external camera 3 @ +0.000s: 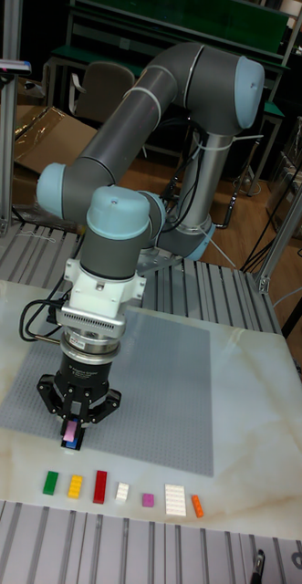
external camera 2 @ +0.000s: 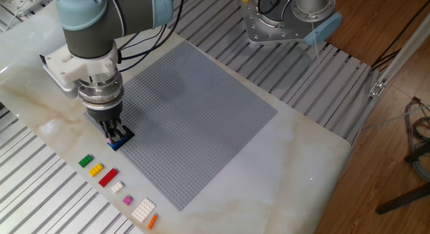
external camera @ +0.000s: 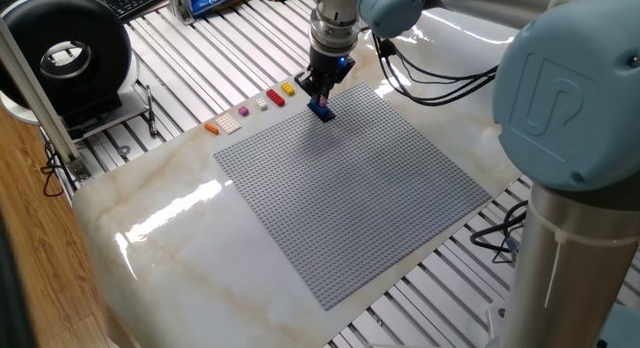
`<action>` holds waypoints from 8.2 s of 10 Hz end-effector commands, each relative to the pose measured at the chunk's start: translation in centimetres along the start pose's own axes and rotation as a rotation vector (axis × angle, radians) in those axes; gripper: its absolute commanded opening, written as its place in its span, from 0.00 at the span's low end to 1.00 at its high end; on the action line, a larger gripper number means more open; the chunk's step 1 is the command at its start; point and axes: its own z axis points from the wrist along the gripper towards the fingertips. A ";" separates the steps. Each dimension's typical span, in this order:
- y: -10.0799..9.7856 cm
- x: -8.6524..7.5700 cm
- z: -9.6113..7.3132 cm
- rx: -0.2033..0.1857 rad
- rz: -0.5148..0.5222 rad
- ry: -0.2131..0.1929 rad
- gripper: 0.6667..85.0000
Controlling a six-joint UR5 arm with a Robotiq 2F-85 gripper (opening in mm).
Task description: Stack small Lego blocks one on top of the other
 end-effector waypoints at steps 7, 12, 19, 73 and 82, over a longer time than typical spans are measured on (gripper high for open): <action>0.8 0.8 -1.2 -0.031 -0.008 0.037 0.00; 1.6 0.6 -0.9 -0.042 -0.003 0.032 0.00; 1.4 0.7 0.5 -0.042 -0.022 0.031 0.00; 2.9 -6.0 0.4 -0.101 0.051 -0.195 0.00; 2.2 -6.6 -0.2 -0.040 0.024 -0.219 0.00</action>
